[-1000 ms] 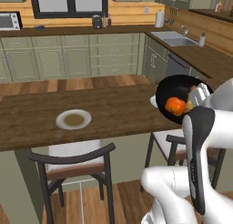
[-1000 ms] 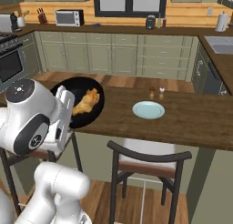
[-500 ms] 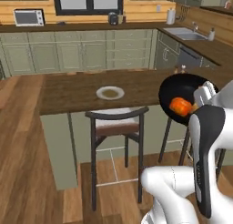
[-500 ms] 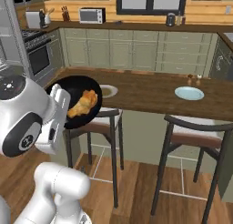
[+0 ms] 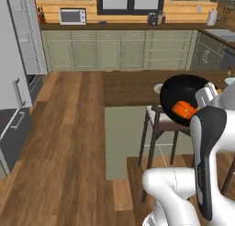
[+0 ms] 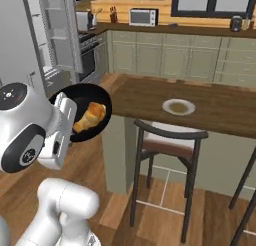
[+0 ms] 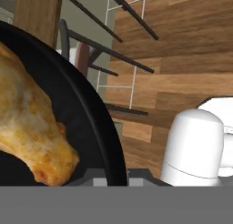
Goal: Pick the chicken drumstick and squash from their plates and place them in the bowl. Then put the bowl in the fridge.
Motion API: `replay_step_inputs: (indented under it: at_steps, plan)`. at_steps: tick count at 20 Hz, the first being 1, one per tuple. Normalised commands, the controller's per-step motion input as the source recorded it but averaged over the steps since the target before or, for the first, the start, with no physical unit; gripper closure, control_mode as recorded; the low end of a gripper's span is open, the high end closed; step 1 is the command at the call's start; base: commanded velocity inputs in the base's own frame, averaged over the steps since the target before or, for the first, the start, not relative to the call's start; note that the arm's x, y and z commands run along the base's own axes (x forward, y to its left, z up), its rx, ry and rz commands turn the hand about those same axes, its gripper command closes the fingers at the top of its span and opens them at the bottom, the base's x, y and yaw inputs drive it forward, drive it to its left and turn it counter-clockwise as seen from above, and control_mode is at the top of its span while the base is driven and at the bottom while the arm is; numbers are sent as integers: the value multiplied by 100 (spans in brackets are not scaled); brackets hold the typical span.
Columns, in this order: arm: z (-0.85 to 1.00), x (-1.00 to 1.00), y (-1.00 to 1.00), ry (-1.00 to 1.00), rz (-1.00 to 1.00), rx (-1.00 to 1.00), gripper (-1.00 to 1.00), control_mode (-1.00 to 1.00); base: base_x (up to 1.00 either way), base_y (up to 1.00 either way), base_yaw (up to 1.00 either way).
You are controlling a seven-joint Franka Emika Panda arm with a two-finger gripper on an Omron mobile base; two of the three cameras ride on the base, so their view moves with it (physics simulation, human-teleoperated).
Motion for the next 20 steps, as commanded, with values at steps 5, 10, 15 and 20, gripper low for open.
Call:
replay_step_inputs:
  at_steps: [5, 10, 15, 20]
  plan:
    - [0, 0, 0, 0, 0, 0, 100, 100, 49, 100, 21]
    - [0, 0, 0, 0, 0, 0, 100, 100, 100, 100, 5]
    - [0, 0, 0, 0, 0, 0, 100, 100, 100, 100, -3]
    - [0, 0, 0, 0, 0, 0, 100, 100, 98, 60, -8]
